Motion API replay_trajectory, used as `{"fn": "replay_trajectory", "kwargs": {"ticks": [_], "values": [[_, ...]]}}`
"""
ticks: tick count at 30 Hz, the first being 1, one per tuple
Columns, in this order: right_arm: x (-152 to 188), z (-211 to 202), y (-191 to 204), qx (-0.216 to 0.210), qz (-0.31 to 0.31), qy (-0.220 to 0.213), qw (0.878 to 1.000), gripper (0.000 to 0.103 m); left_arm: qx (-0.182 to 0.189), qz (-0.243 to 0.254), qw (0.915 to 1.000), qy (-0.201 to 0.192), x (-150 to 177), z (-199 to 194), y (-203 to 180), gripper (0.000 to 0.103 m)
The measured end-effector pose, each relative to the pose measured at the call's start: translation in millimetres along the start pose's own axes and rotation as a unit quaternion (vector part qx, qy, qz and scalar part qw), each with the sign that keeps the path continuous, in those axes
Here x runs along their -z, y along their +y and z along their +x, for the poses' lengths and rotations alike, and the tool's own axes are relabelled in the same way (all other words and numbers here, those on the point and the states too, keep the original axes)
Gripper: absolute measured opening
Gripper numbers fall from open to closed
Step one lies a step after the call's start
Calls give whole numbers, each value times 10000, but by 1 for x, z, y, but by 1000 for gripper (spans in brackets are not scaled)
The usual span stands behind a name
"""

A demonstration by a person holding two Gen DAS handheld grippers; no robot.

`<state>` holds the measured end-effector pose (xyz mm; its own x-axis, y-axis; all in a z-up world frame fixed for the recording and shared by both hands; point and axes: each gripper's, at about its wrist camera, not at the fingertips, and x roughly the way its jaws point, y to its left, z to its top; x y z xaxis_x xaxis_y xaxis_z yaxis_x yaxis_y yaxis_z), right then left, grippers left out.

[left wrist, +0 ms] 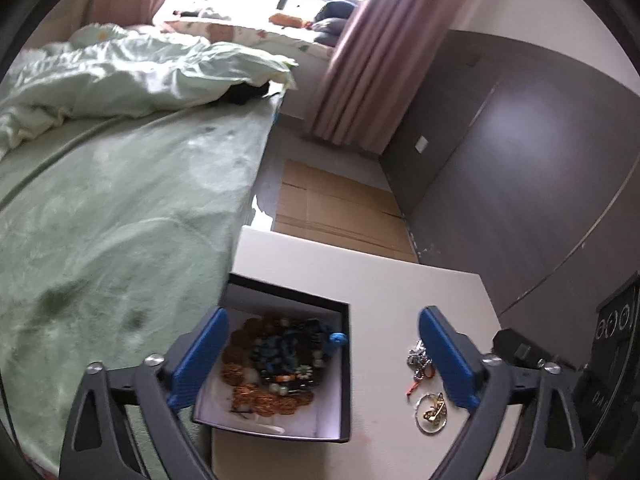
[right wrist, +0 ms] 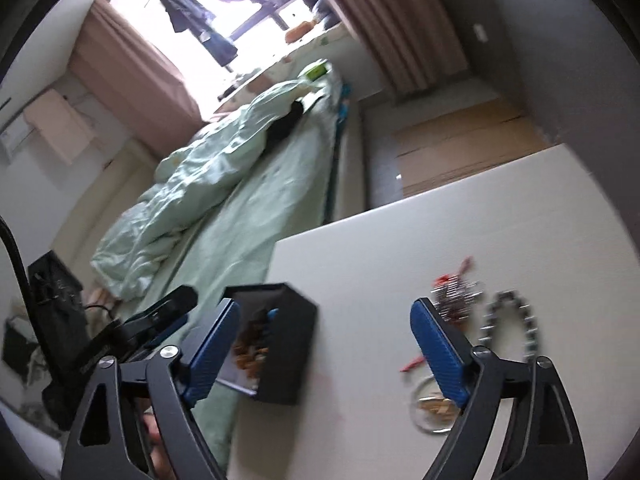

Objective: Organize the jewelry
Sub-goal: 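Move both tools back over the remaining silver chains and bead bracelet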

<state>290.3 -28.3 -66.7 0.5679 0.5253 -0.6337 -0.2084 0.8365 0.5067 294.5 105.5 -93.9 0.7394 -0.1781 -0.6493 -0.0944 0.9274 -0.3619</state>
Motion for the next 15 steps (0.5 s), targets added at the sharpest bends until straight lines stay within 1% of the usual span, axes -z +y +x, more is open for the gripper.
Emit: {"fn": "replay_trajectory", "kwargs": {"ticks": [3, 7, 9, 13, 15], "values": [[-3, -11, -12, 196, 84, -112, 9997, 93, 51, 159, 9999, 0, 3, 2, -12, 103], [-5, -25, -24, 555, 98, -219, 9982, 93, 119, 378, 9992, 11, 6, 5, -27, 103], [-6, -33, -33, 598, 128, -262, 9978, 93, 182, 463, 9988, 34, 8, 7, -34, 103], [-8, -48, -52, 607, 269, -330, 9972, 93, 373, 560, 9975, 210, 12, 16, -44, 103], [-8, -54, -62, 730, 289, -314, 9964, 93, 414, 654, 9967, 224, 14, 18, -51, 102]]}}
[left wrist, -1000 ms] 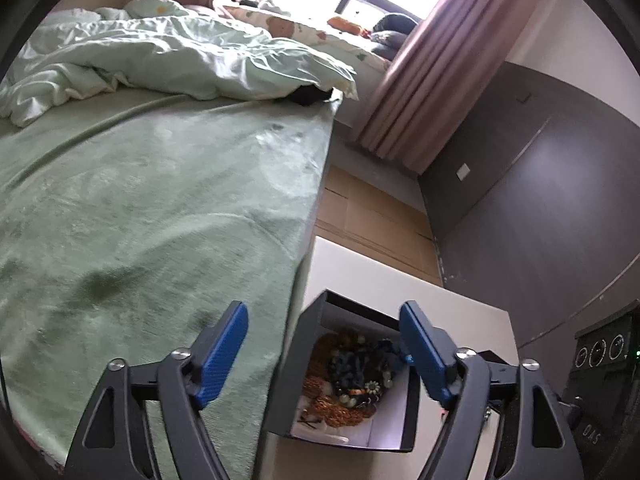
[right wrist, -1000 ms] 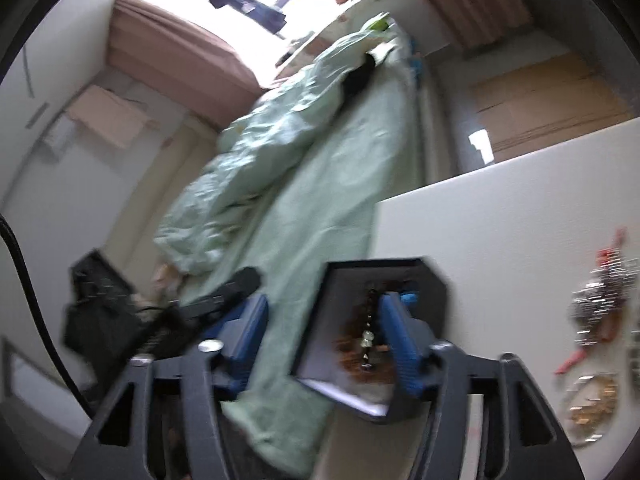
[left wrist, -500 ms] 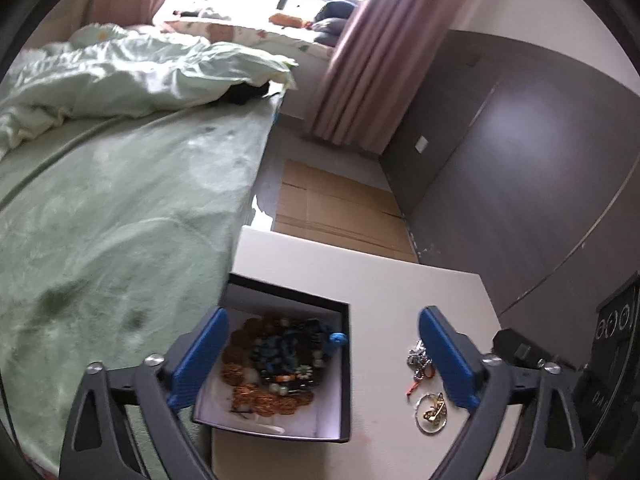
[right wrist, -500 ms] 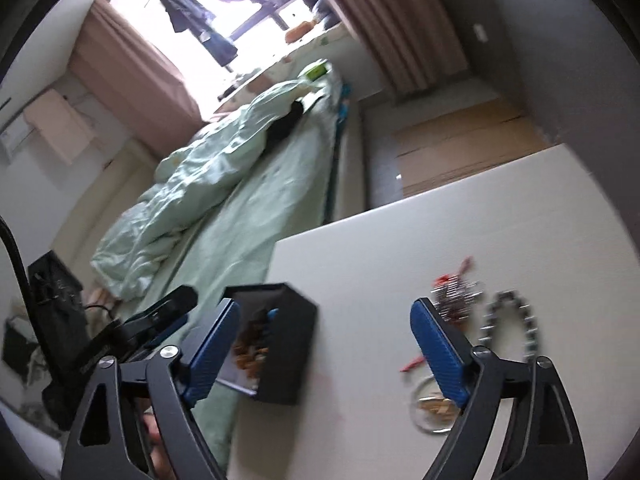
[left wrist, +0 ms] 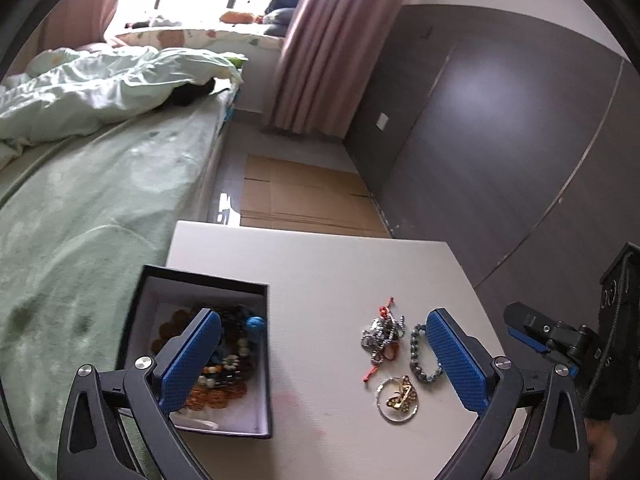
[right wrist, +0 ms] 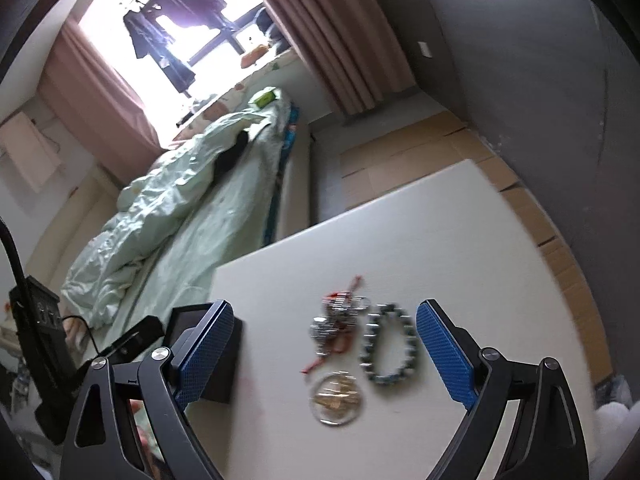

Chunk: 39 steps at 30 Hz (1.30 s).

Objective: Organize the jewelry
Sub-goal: 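Move both tools back over the remaining silver chains and bead bracelet, then grasp the silver chains with the left gripper while the right gripper grasps the green bead bracelet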

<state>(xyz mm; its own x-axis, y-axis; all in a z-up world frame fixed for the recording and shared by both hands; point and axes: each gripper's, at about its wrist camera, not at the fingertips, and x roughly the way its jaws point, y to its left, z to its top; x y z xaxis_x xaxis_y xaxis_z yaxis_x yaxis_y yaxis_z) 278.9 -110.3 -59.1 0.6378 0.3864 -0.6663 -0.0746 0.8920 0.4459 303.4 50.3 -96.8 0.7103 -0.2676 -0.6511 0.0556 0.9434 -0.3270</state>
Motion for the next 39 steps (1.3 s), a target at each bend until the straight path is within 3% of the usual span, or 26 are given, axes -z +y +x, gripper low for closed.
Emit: {"fn": "replay_trajectory", "kwargs": {"ticks": [10, 13, 15, 17, 22, 24, 27, 35, 39], "values": [[-2, -15, -53, 256, 323, 71, 9991, 93, 127, 271, 9989, 365, 2, 34, -35, 98], [-1, -12, -68, 374, 444, 220, 9981, 93, 68, 398, 9972, 624, 3, 53, -47, 92], [1, -8, -75, 394, 532, 367, 9971, 91, 38, 399, 9960, 796, 3, 67, -50, 76], [2, -2, -79, 339, 614, 499, 9963, 84, -54, 418, 9940, 1008, 4, 81, -52, 68], [7, 8, -87, 346, 742, 790, 9935, 67, -84, 534, 9911, 1216, 8, 99, -58, 65], [7, 9, -88, 342, 757, 808, 9933, 65, -117, 610, 9898, 1282, 10, 106, -61, 62], [7, 9, -87, 344, 740, 807, 9934, 64, -167, 677, 9872, 1431, 14, 119, -61, 54], [6, 12, -85, 356, 713, 854, 9932, 64, -256, 802, 9832, 1617, 25, 134, -57, 45], [8, 18, -79, 334, 670, 910, 9930, 64, -206, 790, 9829, 1650, 25, 136, -55, 22]]}}
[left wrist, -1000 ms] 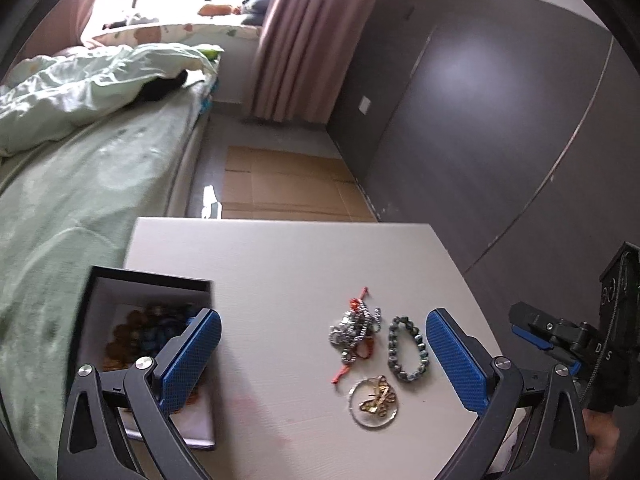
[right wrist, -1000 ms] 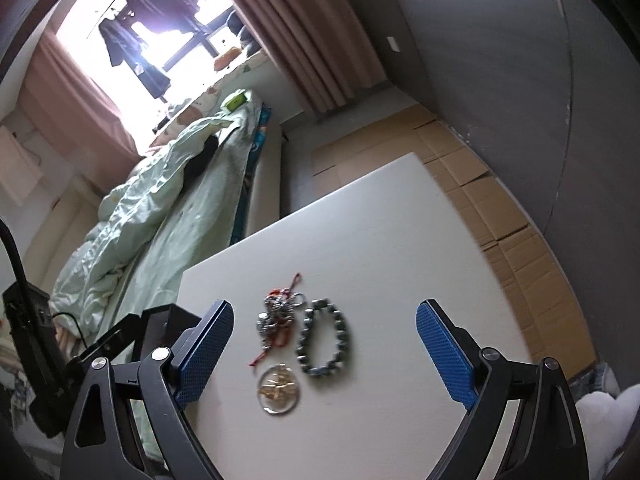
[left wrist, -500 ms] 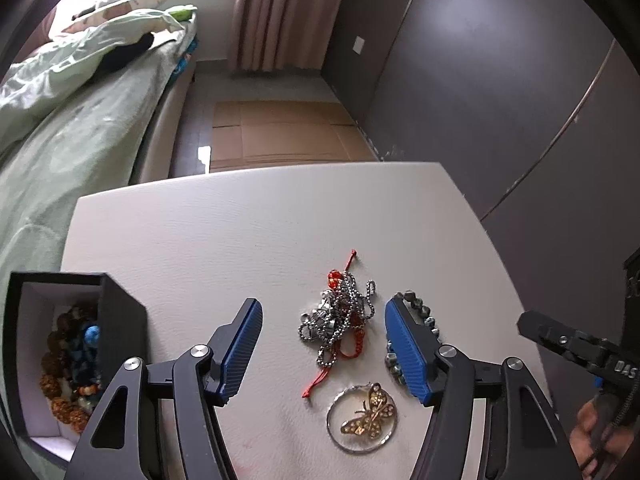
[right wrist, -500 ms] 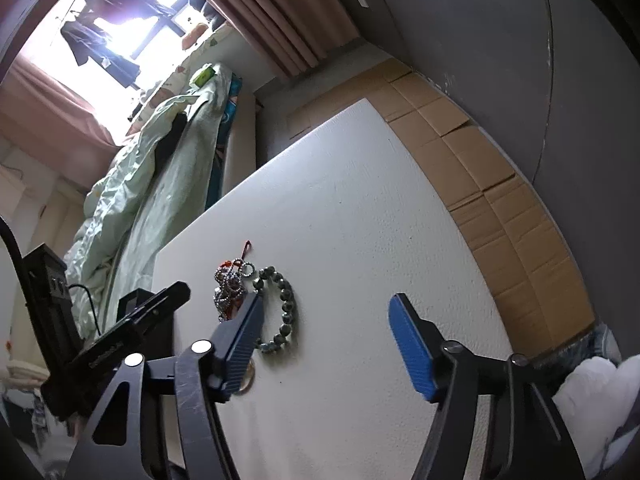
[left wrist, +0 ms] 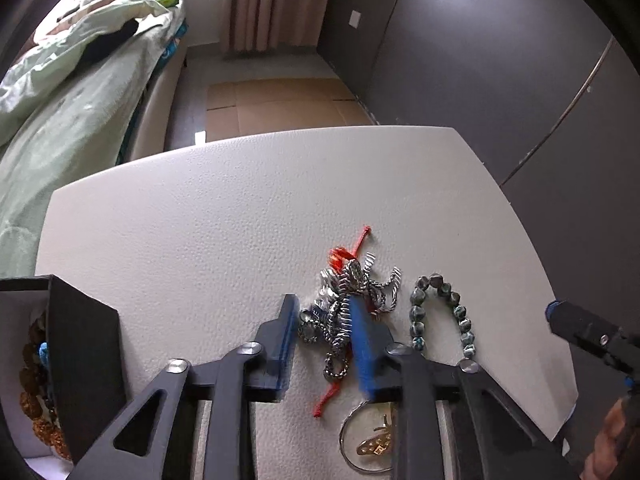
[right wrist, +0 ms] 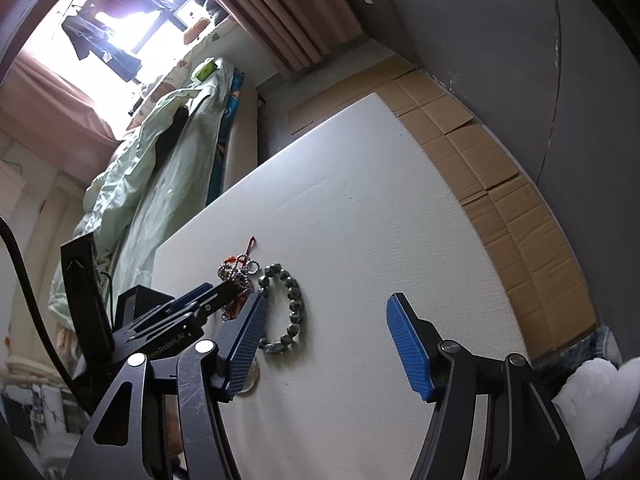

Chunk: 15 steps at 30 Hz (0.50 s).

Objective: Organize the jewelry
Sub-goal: 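Grasp the silver chains with the left gripper while the right gripper grasps the green bead bracelet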

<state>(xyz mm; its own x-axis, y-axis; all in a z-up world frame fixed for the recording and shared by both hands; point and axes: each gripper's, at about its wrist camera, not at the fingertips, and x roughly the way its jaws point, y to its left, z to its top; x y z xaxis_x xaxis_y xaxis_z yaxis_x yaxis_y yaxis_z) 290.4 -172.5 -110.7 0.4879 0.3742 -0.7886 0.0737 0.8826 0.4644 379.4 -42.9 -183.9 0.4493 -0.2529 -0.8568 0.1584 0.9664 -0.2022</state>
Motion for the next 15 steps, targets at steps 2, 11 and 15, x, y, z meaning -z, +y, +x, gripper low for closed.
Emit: {"fn": "replay_trajectory", "kwargs": {"ticks": [2, 11, 15], "values": [[0, 5, 6, -10, -80, 46, 10000, 60, 66, -5, 10000, 3, 1, -2, 1, 21], [-2, 32, 27, 54, -411, 347, 9985, 43, 488, -132, 9977, -452, -2, -39, 5, 11], [-4, 41, 32, 178, -506, 446, 9976, 43, 592, -162, 9962, -623, -4, -53, 4, 11]]}}
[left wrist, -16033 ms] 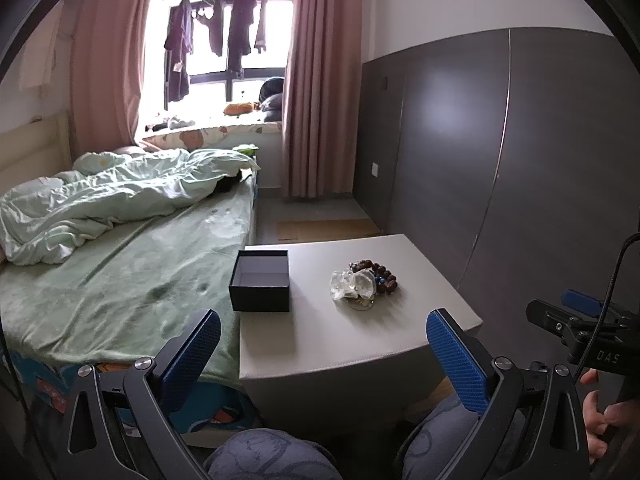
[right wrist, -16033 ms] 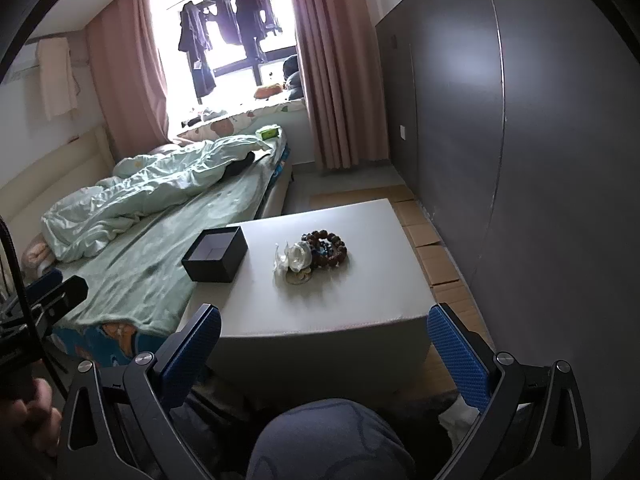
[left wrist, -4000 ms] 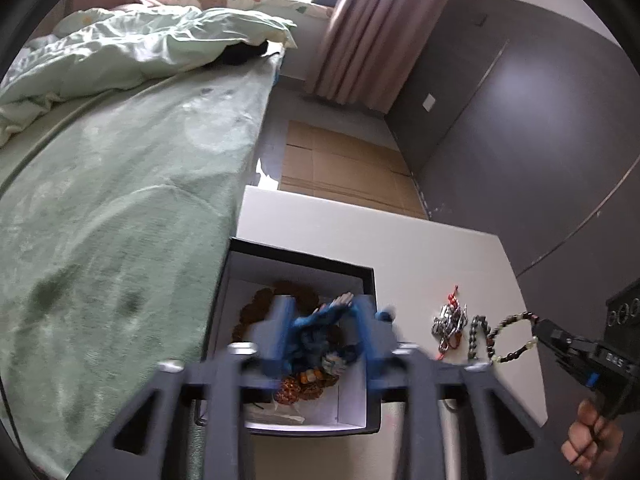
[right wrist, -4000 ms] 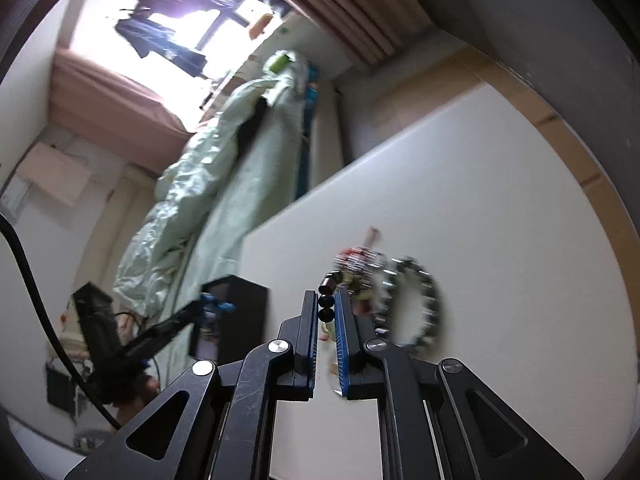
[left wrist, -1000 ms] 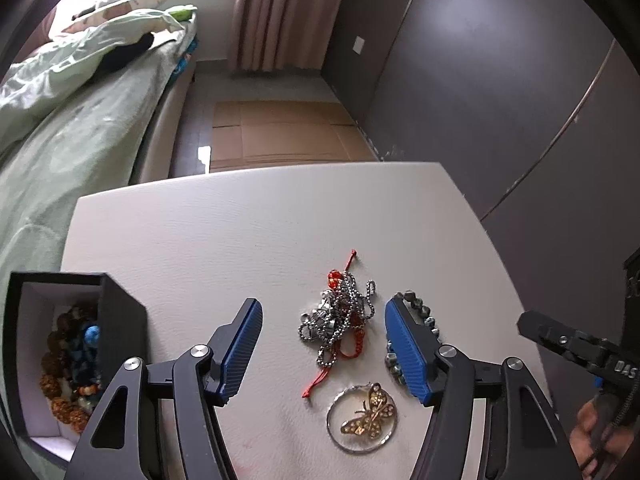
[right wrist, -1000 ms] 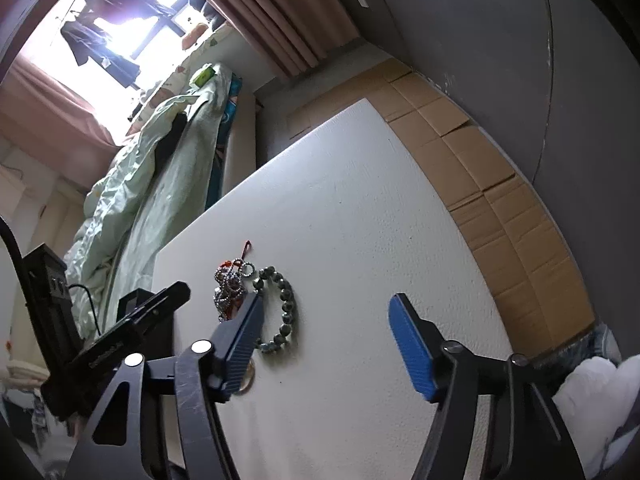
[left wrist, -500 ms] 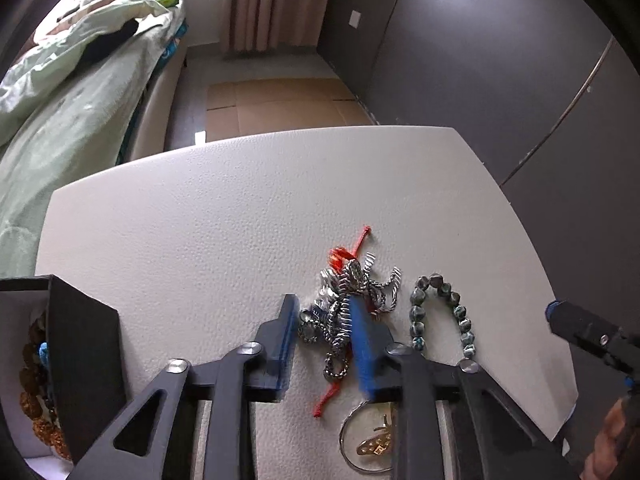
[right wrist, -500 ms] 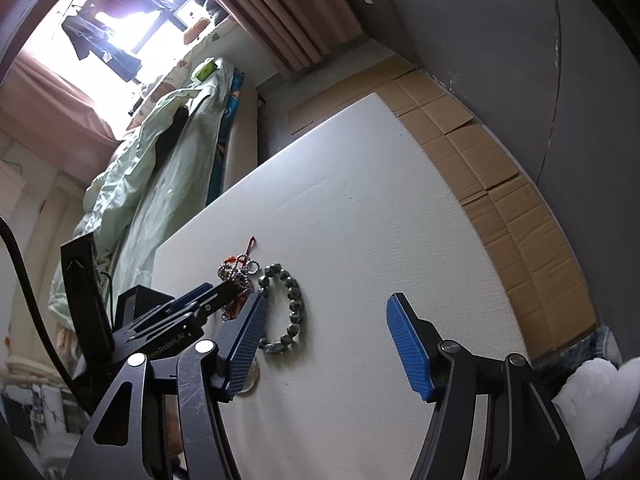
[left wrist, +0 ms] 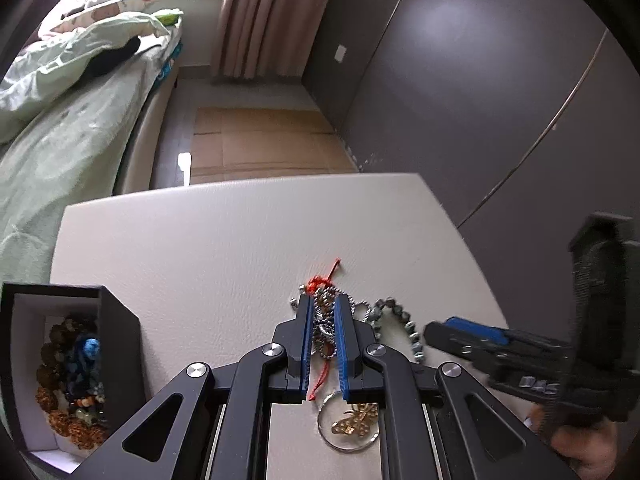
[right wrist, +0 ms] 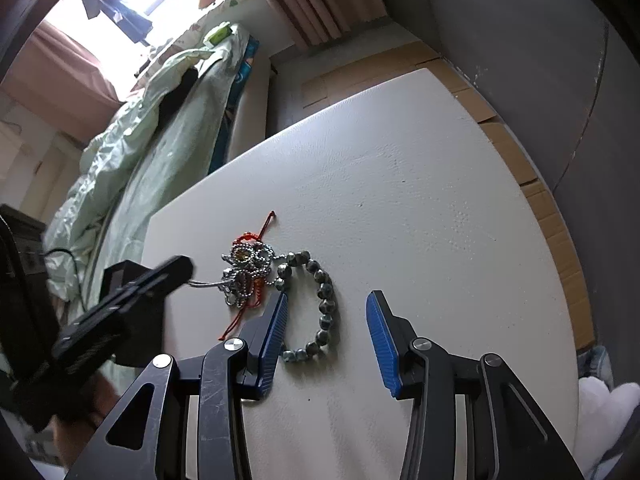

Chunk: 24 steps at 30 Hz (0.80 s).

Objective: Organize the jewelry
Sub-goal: 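Grasp the silver chains with the left gripper while the right gripper grasps the green bead bracelet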

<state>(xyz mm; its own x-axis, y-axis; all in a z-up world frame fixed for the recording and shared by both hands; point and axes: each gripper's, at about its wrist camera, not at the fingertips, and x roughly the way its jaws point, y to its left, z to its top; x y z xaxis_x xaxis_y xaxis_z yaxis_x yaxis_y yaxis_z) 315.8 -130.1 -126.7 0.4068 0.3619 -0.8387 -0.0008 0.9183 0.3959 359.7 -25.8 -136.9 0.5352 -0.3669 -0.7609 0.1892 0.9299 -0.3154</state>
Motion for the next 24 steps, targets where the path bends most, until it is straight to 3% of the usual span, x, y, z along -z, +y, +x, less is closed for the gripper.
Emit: {"fn": "replay_trajectory", "kwargs": {"ticks": [5, 12, 14, 15, 19, 24], "values": [[-3, 10, 8, 199, -180, 137, 9995, 43, 57, 34, 9996, -272, -9, -24, -4, 11], [-1, 20, 24, 772, -726, 221, 9941, 30, -14, 149, 9982, -576, -20, -61, -12, 11], [2, 20, 28, 1031, -955, 205, 9899, 22, -37, 201, 9975, -677, -24, -75, -15, 11], [3, 21, 31, 1108, -1098, 222, 9875, 12, -60, 230, 9971, -727, -25, -81, -16, 11], [5, 18, 33, 784, -1164, 285, 9897, 12, -181, 378, 9946, -953, -34, -108, -23, 11], [0, -9, 33, 91, -992, -73, 9950, 11, -361, 478, 9911, -1189, -43, -142, -25, 11]]}}
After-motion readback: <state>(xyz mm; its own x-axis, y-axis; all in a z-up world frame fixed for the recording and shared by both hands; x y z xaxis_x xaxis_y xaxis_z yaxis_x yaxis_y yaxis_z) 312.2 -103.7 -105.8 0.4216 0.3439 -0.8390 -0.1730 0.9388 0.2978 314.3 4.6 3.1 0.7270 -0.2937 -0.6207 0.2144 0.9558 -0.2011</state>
